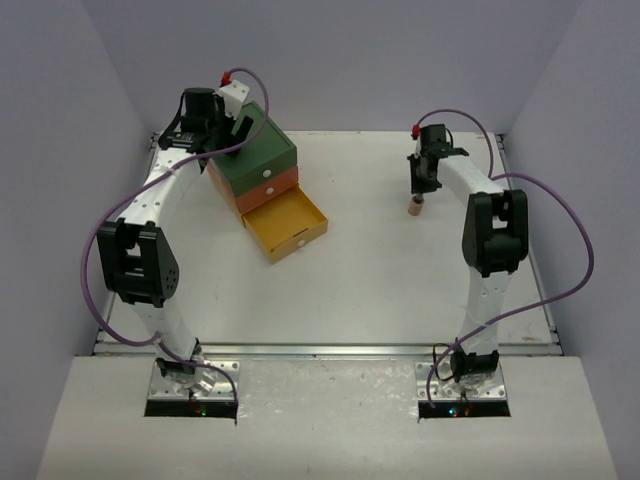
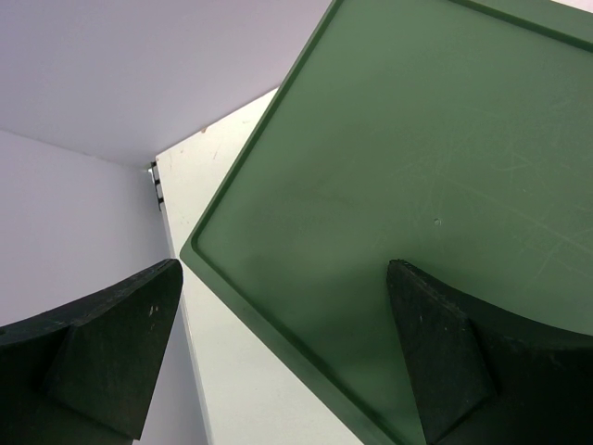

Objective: Organize the makeup

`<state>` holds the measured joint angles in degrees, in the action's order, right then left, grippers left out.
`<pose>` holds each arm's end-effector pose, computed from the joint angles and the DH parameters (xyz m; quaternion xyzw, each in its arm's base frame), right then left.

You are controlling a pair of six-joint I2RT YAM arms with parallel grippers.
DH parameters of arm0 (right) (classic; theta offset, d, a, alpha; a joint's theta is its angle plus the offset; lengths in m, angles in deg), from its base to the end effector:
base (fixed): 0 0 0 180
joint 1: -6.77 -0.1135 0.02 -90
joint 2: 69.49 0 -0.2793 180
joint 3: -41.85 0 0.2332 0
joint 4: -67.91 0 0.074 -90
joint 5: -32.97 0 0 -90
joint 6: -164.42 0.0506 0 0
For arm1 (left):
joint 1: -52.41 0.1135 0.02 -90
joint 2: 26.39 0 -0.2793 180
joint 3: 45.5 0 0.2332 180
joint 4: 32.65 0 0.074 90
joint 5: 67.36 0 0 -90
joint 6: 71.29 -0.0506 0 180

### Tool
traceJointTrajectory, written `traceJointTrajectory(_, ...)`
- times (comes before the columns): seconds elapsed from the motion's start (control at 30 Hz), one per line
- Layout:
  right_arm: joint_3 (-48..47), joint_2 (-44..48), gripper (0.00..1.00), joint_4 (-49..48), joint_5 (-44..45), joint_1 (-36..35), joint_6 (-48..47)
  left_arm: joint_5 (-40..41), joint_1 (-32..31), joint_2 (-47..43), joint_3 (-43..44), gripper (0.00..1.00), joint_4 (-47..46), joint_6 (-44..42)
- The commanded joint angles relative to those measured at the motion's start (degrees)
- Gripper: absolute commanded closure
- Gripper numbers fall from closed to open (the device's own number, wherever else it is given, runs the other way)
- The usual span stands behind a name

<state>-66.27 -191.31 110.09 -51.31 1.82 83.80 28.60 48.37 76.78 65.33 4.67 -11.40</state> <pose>0.4623 0.0350 0.1926 0.0515 0.9535 -0.0108 0.2967 0.4221 -0.0245 0.3550 0.2285 0.8330 0.1570 0.4788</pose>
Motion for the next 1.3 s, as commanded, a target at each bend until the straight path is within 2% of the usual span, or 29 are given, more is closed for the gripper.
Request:
traceJointTrajectory(0.0,1.52,3.48,0.99,-1.23,-0.57,0.38,-0.61,0.76,0.41,1.96,-2.05,0.07,7.35,-0.55)
traceJointTrajectory(0.6,6.22,9.31,1.00,-3.88,-3.94,0.20,-2.08,0.62,0.43,1.78,-1.96,0.07,7.38,-0.57)
traceJointTrajectory(1.07,1.43,10.24,1.00,-1.14,-10.92,-0.30,1.10,0.31,0.35,1.93,-1.54,0.07,7.47,-0.57)
traceJointTrajectory(1.27,-3.04,10.01,1.00,-0.18,-15.21,-1.95,4.11,-2.47,0.34,1.53,1.66,0.07,8.80,0.11)
